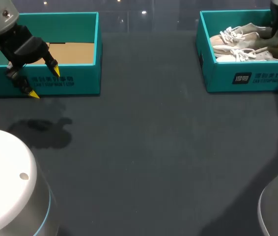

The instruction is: Take the shoe out of the shoebox, open the shoe tongue, remove and reinsert the insole, then place the shoe into the shoebox

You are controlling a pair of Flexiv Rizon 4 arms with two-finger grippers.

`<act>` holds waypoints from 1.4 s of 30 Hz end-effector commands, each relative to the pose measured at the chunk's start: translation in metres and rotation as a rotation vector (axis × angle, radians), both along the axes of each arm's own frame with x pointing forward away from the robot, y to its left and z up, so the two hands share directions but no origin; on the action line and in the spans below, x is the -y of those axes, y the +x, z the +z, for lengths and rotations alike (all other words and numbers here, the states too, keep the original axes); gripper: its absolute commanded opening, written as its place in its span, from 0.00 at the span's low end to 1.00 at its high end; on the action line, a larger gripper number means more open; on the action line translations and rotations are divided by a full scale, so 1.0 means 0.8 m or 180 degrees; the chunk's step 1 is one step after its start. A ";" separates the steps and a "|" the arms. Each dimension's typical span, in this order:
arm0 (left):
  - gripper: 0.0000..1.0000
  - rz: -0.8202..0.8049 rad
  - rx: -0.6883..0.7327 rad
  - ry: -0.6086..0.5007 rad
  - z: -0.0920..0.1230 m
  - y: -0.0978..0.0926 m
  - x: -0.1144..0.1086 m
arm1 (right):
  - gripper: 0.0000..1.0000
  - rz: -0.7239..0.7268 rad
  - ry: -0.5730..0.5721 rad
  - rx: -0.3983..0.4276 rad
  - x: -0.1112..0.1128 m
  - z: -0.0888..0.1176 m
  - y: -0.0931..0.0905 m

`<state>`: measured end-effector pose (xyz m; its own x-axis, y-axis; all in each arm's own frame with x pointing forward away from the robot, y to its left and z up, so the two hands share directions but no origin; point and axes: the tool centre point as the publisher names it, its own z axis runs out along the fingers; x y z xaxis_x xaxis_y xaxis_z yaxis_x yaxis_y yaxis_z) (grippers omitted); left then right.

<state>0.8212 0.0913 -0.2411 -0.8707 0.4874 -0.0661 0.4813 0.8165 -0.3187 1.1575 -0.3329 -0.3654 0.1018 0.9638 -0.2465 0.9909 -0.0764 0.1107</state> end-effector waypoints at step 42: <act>1.00 -0.0003 -0.0002 0.0008 0.000 0.000 0.000 | 1.00 0.0316 0.0209 0.0061 -0.055 0.125 -0.018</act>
